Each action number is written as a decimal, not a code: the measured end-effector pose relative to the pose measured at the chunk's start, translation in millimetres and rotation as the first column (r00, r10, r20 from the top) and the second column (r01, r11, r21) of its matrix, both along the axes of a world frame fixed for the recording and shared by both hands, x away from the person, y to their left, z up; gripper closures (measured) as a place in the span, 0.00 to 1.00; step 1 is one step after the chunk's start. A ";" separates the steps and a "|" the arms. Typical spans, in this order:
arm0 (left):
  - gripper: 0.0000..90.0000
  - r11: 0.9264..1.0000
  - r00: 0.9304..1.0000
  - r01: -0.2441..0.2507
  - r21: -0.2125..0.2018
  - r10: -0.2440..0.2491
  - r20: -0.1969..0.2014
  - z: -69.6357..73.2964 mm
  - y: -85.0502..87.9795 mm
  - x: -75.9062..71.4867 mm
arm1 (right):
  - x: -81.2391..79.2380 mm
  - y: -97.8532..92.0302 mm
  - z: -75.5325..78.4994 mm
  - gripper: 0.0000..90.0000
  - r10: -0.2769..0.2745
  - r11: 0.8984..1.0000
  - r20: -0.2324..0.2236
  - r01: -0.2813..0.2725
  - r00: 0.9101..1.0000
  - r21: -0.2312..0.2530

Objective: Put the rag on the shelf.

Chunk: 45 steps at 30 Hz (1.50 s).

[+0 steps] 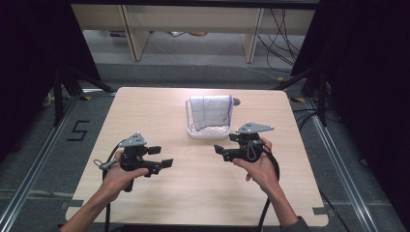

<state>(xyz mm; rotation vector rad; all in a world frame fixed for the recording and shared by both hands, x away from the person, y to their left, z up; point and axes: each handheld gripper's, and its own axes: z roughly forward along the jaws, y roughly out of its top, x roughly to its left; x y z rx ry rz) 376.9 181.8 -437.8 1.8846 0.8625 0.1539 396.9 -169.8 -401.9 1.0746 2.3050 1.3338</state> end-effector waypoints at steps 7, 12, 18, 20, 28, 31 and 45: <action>0.25 1.000 1.000 0.004 0.000 -0.004 -0.011 -14.3 7.3 -1.1 | -9.2 -0.5 -11.4 0.29 0.017 1.000 -0.009 -0.017 1.000 0.002; 0.24 0.999 0.999 0.032 0.008 -0.032 -0.004 -21.7 7.0 -10.0 | -14.6 -2.4 -18.8 0.29 0.004 1.000 0.003 -0.004 1.000 -0.028; 0.23 0.999 0.999 0.046 0.018 -0.046 -0.015 -31.0 14.2 -17.7 | -24.3 -4.6 -32.9 0.29 0.001 1.000 -0.065 0.000 0.998 0.019; 0.23 0.999 0.999 0.048 0.019 -0.048 -0.018 -32.9 16.0 -19.8 | -27.1 -5.8 -37.2 0.28 0.012 1.000 -0.059 -0.012 0.998 0.010; 0.22 0.998 0.999 0.053 0.047 -0.052 -0.010 -41.6 16.5 -32.7 | -41.5 -6.7 -53.2 0.27 0.002 1.000 -0.102 -0.003 0.995 0.000; 0.23 0.996 0.998 0.066 0.057 -0.065 -0.015 -46.9 16.7 -39.1 | -44.4 -10.8 -58.4 0.27 0.023 1.000 -0.082 -0.024 0.996 -0.012; 0.22 0.992 0.997 0.074 0.102 -0.073 -0.017 -65.7 8.5 -69.6 | -75.8 -14.9 -75.3 0.24 0.031 0.999 -0.142 -0.036 0.989 -0.035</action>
